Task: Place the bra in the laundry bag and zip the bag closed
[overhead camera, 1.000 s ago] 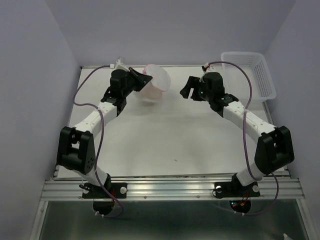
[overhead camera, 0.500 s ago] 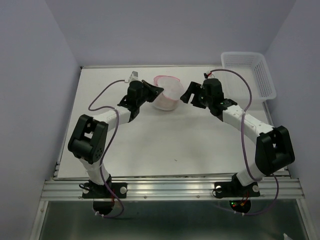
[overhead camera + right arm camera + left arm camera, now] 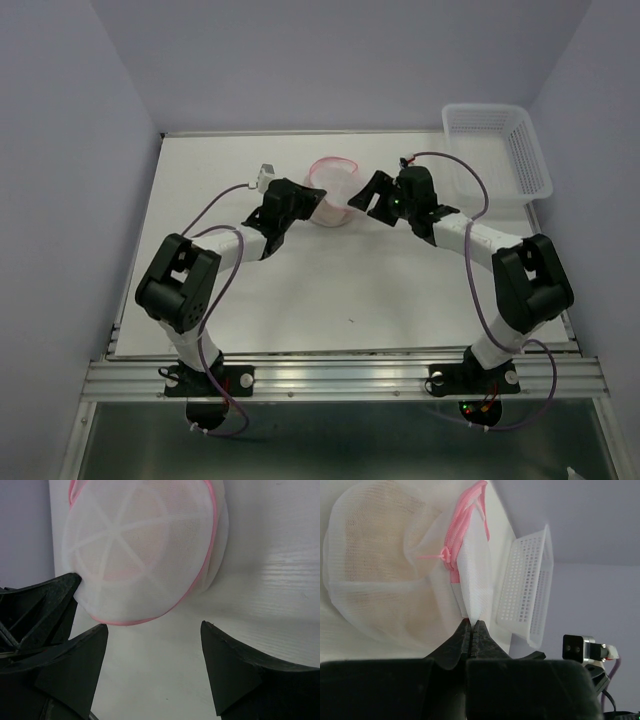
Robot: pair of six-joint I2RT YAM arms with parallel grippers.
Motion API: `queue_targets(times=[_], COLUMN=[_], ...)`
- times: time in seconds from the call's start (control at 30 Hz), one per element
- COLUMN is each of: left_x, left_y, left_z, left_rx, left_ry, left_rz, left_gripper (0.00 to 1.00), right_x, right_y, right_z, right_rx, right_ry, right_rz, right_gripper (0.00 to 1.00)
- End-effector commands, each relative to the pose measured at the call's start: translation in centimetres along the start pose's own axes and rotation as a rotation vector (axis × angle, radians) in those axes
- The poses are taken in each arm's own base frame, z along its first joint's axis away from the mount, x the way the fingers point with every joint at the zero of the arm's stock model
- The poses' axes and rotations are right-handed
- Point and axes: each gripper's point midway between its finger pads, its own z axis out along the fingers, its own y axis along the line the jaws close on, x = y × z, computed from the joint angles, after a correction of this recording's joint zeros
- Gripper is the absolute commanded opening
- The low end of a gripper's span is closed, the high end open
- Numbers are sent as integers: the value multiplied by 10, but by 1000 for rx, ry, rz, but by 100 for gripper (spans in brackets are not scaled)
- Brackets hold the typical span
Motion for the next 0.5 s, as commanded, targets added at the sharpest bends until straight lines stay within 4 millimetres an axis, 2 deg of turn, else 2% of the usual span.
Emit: queue_targets(times=[0.0,0.2,0.3,0.47], left_x=[-17,-10,-16,-17], left_y=[-28,-33,-34,-34], left_z=[-12,-10,-13,-17], left_rx=[73,84,84,87], left_ry=[-78,-49,-75,-78], left_rz=[-69,-67,-60,-36], left_gripper=[0,1,1,1], right_x=[-4,4,4,-21], right_y=[19,18,20,31], right_z=[7,28,38,38], right_rx=[-105,-124,-139,-166], right_ry=[-2,57,80,30], right_rz=[43,60,50,-2], right_gripper=[81,84,85,85])
